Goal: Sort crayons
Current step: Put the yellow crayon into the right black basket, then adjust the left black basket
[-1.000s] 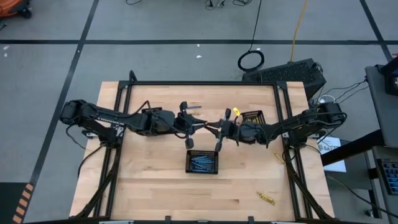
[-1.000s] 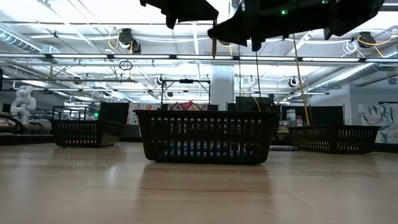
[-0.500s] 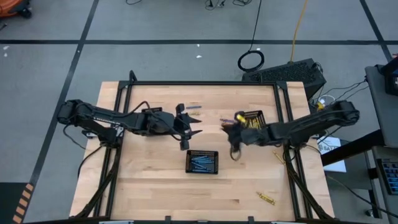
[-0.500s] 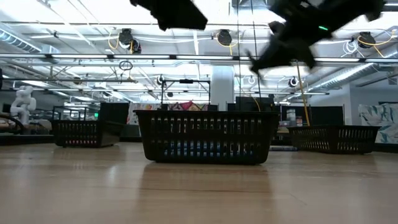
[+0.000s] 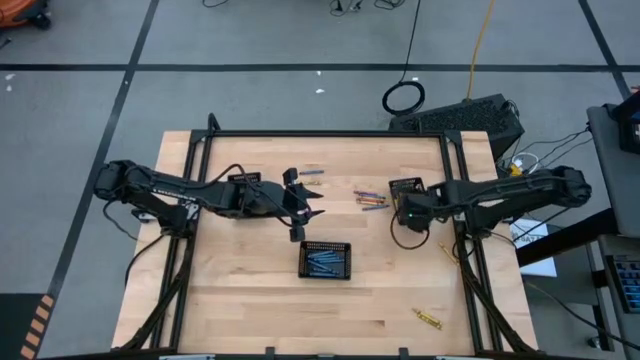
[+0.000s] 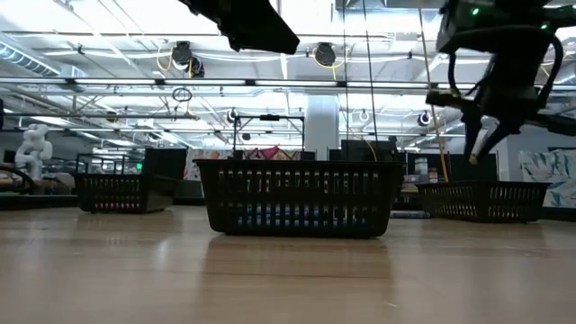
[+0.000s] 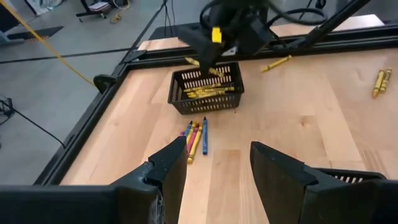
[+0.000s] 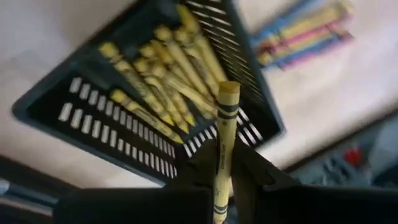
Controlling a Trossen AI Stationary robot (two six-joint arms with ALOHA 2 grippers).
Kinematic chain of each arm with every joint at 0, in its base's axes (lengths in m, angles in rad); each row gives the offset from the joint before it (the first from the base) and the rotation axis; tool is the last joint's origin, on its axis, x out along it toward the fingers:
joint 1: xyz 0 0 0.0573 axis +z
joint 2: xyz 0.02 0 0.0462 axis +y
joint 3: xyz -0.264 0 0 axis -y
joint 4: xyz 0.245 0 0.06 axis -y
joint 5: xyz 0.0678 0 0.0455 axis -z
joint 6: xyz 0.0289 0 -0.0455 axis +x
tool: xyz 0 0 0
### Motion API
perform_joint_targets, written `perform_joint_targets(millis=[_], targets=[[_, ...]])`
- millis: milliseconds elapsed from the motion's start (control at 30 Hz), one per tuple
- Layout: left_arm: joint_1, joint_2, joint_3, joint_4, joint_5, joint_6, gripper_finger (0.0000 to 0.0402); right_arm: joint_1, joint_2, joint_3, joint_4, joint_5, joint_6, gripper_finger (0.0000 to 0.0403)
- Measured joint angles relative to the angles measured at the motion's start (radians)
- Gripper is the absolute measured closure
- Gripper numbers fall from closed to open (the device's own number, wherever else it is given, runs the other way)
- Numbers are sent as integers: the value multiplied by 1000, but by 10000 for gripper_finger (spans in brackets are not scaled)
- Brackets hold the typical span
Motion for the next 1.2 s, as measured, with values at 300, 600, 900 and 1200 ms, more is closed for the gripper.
perform_joint_targets(millis=[300,600,900,1200], targets=[[0,0,0,-13,0,0,221,-105,124,0,-8,-24,-274,383],[-1,0,0,-14,-1,0,221,-143,182,0,12,-74,-152,333],[-5,0,0,-17,-1,-1,221,-126,184,12,125,83,-190,226],[-17,0,0,-81,-13,-4,221,-107,182,241,269,78,796,206]])
